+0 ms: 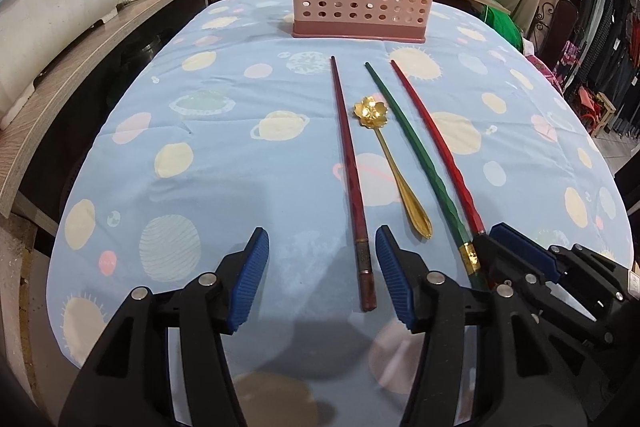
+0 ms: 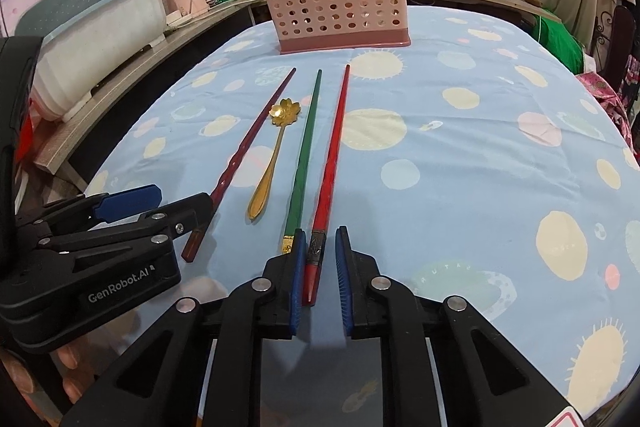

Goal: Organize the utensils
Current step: 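Grasp a dark-red chopstick with the left tool while the right tool grasps a red chopstick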

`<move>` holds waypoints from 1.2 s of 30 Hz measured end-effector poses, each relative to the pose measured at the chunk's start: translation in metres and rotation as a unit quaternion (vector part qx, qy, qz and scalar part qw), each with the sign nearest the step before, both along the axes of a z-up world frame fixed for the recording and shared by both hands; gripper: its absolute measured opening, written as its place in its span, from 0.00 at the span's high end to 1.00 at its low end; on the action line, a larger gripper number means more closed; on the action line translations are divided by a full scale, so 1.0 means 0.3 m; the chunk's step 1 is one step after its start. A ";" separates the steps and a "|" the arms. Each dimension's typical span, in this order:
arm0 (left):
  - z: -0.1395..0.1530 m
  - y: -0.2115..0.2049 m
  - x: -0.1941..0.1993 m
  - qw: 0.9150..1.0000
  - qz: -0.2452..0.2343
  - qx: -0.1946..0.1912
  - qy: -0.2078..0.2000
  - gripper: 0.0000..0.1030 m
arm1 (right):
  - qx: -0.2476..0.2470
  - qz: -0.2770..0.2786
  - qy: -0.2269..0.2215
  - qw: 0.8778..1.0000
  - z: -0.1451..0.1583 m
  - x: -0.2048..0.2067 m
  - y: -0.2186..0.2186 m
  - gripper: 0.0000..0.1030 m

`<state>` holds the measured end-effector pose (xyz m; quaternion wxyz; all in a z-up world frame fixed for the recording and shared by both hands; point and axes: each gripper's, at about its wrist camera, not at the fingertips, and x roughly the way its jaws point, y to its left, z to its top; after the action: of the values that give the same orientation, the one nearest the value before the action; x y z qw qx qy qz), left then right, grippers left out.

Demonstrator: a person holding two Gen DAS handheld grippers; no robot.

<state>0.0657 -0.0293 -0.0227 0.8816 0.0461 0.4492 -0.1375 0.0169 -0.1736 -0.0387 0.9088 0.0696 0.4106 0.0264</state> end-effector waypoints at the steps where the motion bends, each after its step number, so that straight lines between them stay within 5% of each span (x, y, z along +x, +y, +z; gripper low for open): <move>1: -0.003 -0.002 -0.001 1.000 -0.001 0.001 0.001 0.49 | 0.000 0.000 0.000 1.000 0.000 -0.001 0.000 0.87; 24: -0.026 -0.016 -0.010 1.000 -0.005 0.009 0.002 0.52 | 0.001 -0.002 -0.001 1.000 -0.002 -0.003 -0.001 0.89; 36: -0.021 -0.011 -0.008 1.000 -0.012 0.006 0.003 0.93 | 0.003 -0.003 0.000 1.000 -0.003 -0.003 -0.008 0.92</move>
<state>0.0632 -0.0327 -0.0290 0.8782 0.0565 0.4520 -0.1459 0.0160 -0.1760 -0.0396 0.9087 0.0740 0.4100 0.0250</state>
